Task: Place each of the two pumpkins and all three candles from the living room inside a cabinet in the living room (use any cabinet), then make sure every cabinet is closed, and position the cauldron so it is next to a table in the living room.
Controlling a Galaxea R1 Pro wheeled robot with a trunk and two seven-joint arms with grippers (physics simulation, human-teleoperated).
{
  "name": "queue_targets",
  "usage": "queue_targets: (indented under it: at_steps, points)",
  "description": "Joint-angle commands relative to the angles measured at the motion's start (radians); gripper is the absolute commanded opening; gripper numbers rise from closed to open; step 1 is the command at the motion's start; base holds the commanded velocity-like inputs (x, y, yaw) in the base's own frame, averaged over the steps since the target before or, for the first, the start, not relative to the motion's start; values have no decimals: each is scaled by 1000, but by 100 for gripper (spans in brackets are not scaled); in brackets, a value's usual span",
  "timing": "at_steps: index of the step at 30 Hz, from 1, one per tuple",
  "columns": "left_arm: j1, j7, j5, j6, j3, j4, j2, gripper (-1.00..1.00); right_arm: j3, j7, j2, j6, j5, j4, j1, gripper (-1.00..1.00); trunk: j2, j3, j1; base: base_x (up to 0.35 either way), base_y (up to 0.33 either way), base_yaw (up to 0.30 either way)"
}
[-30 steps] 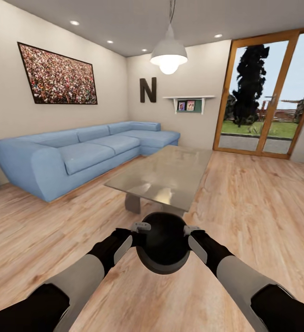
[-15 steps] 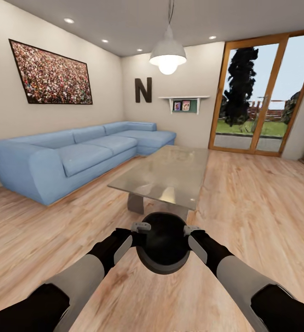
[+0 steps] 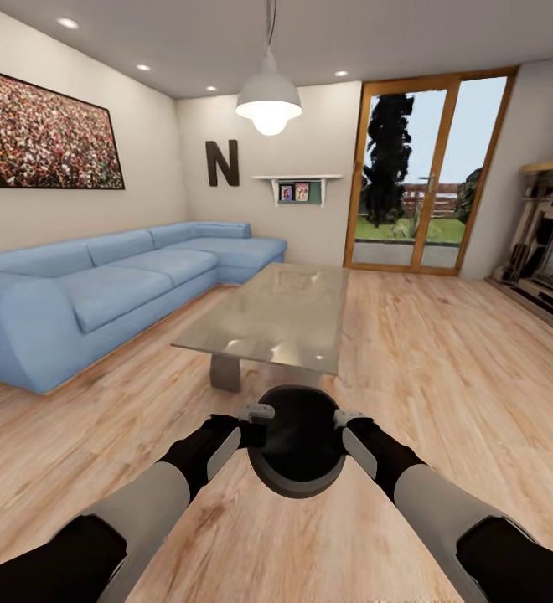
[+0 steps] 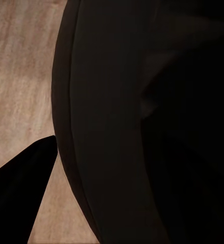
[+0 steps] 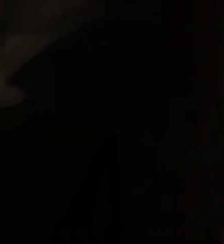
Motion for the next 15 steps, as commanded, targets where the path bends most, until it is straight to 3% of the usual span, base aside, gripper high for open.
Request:
queue_targets:
  at_steps: [1,6,15]
  points:
    - [-1,6,22,-15,-19,-17,1,-100,-2,-10,-6,8,16,2,-1,-100,-1,-1,0,0,10,-293]
    - [-1,6,22,-15,-19,-17,2,-100,-2,-10,-6,8,16,2,-1,-100,-1,-1,0,0,33,-220]
    - [-1,6,22,-15,-19,-17,2,-100,-2,-10,-6,8,16,2,-1,-100,-1,-1,0,0,255,-8]
